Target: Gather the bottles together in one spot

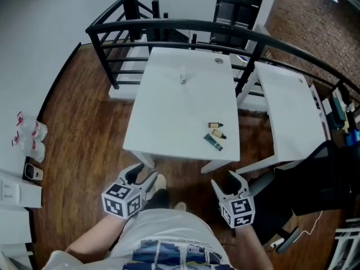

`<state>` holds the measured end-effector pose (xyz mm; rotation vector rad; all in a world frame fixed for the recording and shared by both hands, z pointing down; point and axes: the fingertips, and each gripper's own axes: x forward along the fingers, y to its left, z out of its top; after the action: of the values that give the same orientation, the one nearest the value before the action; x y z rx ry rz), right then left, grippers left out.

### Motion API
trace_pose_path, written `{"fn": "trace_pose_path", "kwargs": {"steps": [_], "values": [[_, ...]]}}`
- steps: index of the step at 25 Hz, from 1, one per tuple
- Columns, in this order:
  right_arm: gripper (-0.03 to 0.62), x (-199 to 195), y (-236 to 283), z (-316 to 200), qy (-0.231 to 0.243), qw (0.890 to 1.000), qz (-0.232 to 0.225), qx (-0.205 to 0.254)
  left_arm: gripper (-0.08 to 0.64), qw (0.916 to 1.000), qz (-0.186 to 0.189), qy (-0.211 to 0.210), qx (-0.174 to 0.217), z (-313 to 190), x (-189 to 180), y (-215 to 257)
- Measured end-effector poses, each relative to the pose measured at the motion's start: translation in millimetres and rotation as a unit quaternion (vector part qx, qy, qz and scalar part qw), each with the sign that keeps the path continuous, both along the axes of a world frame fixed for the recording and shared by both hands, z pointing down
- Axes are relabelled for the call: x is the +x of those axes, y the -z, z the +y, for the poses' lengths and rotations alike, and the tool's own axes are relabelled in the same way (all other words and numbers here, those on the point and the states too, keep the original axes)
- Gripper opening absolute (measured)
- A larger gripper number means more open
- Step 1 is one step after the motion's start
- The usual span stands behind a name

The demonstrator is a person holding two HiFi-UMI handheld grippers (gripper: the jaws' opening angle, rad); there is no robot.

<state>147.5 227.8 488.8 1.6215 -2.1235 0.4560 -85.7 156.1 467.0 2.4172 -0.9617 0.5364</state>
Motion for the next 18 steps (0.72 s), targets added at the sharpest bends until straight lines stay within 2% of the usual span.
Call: {"fn": "trace_pose_path", "kwargs": {"steps": [4,9,13,18], "values": [[0.267,10.4,-28.5,-31.3,0.046,0.997,0.052,-0.036,0.209,0.9999,-0.009,-0.014,0.001,-19.2,5.3,-5.0],[0.244,31.1,-68.3,-85.2,0.089,0.987,0.097,-0.093,0.209,0.9994,-0.011,-0.030,-0.010,-47.9,7.4,-15.3],[0.242,49.2,-105.1,-127.7,0.116,0.973,0.133,-0.149,0.209,0.9988,-0.013,-0.040,-0.023,-72.2,10.1,-25.6],[0.231,52.8,-158.0,-159.5,0.137,0.955,0.152,-0.213,0.209,0.9982,-0.019,-0.046,-0.034,-103.4,-3.3,-36.5]]}}
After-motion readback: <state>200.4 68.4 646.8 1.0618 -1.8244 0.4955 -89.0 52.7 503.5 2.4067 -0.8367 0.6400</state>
